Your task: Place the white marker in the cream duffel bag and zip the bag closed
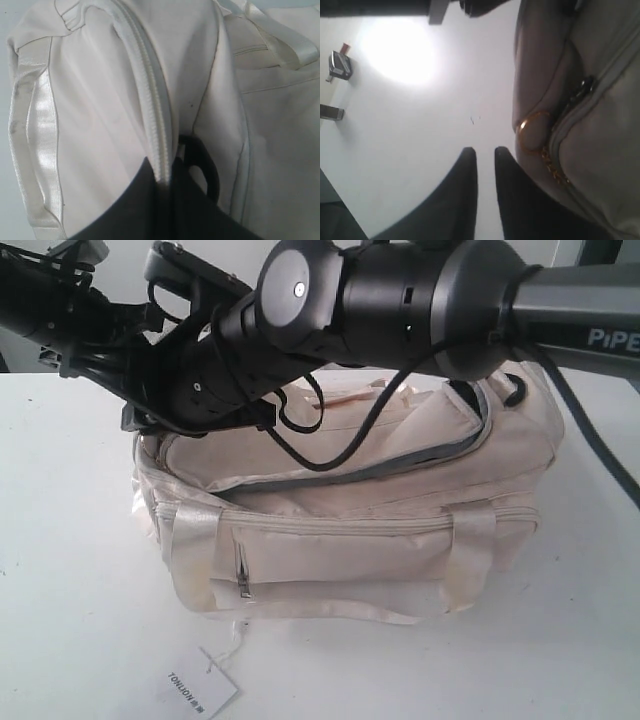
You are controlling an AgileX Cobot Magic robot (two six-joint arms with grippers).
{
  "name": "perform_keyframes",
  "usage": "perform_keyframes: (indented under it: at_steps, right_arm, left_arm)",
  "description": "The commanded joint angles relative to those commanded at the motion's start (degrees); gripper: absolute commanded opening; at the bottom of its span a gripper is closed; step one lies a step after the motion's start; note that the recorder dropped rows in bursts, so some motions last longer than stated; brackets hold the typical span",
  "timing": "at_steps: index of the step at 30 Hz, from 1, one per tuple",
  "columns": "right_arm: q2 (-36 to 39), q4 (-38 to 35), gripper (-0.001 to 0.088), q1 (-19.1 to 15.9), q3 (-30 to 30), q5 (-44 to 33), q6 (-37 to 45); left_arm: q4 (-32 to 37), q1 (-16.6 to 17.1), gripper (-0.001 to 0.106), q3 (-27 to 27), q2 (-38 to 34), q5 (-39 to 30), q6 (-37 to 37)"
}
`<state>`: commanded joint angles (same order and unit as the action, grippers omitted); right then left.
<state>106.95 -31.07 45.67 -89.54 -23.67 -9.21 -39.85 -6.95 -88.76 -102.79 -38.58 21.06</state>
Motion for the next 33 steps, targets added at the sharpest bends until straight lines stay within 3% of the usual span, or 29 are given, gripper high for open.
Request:
perform_keyframes:
  at_steps: [6,19,21,28,33]
  right_arm:
    - [2.4,0.2,0.0284,0.0,0.0,1.1,-2.2]
    - [4.8,0.2,0.028,0.0,0.0,4.1,-4.4]
    - [4.8,0.2,0.0248,0.0,0.0,4.0,-4.4]
    - [5.0,0.3,0.0002,0.0,0.0,2.7,-4.5]
    - [4.2,0.3,0.0,0.0,0.0,1.1,-4.5]
  left_arm:
    - [-0.6,0.0,0.0,0.0,0.0,-0.1,0.0]
    - [-0.7,0.0,0.0,0.0,0.0,-0.3,0.0]
    - [-0.7,0.0,0.0,0.0,0.0,-0.3,0.0]
    - [-0.7,0.0,0.0,0.0,0.0,-0.6,0.0]
    - [-0.7,0.0,0.0,0.0,0.0,-0.5,0.0]
